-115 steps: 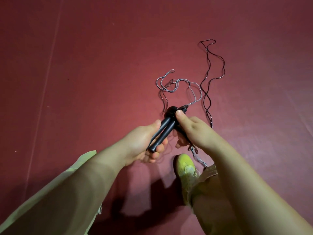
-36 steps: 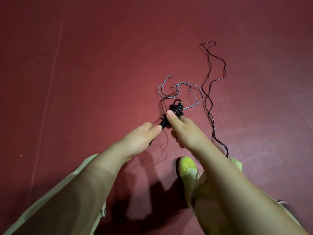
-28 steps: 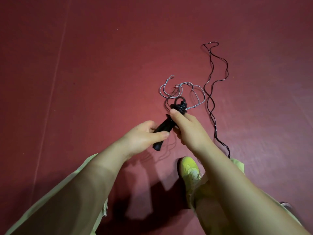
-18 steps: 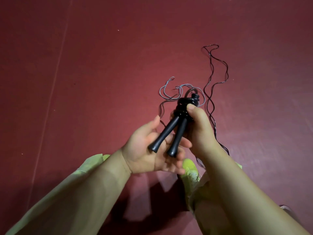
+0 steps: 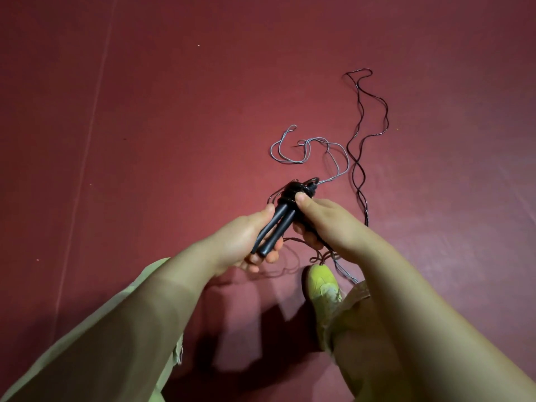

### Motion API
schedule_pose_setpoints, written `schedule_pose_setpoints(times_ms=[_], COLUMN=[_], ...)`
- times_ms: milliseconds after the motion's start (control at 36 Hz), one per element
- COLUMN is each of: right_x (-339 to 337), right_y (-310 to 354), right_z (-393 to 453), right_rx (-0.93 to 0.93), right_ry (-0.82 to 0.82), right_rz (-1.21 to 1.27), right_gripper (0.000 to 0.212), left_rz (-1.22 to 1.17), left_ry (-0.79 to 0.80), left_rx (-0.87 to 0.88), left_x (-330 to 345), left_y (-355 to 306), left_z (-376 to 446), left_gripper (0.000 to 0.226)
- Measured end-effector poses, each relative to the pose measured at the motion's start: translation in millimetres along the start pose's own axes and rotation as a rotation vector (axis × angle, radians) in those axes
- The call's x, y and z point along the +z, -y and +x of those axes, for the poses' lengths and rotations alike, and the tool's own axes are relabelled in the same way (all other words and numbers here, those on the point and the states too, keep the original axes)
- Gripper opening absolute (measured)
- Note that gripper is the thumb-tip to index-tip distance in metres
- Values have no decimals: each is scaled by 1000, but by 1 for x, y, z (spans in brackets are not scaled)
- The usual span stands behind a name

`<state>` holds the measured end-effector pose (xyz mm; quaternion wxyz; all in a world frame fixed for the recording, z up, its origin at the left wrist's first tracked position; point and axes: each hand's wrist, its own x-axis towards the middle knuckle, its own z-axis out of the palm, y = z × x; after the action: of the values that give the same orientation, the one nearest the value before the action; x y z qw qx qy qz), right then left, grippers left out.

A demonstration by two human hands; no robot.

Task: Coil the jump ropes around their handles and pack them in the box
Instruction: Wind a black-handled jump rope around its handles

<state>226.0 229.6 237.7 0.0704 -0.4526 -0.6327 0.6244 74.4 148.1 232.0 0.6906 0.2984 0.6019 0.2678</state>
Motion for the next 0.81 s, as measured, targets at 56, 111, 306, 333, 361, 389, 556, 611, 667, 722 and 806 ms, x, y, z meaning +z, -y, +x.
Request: schedule_pose_setpoints(times_ms=[56, 111, 306, 333, 361, 389, 556, 611, 667, 722, 806], right_x=[2, 3, 13, 16, 18, 21, 30, 29, 29, 30, 30], right_y=[-2, -3, 1, 1, 1, 2, 8, 8, 7, 7, 8], right_z=[2, 3, 4, 3, 3, 2, 1, 2, 4, 4, 4], right_rx=[68, 128, 135, 100, 62, 28, 37, 68, 83, 85, 75], right_ry=[-10, -17, -233, -273, -308, -332, -312, -275, -246, -244, -265], right_rz=[-37, -90, -389, -405, -399, -376, -92, -20, 4, 3, 28], right_gripper=[46, 49, 64, 64, 63, 62, 68, 70, 75, 76, 70], left_rz=[60, 132, 256, 256, 258, 266, 249, 223, 229, 252, 242], left_ry=[-77, -137, -273, -290, -306, -326, -355, -348, -352, -358, -363], left_rx=[5, 10, 81, 93, 104, 112, 115, 118, 126, 126, 149], left_x=[2, 4, 1, -1, -2, -3, -11, -12, -13, -14, -15], left_y=[2, 5, 10, 9, 7, 5, -3, -7, -9, -9, -7], left_z=[3, 6, 16, 16, 16, 16, 15, 15, 15, 15, 13], left_gripper=[61, 61, 61, 61, 60, 58, 41, 38, 36, 34, 28])
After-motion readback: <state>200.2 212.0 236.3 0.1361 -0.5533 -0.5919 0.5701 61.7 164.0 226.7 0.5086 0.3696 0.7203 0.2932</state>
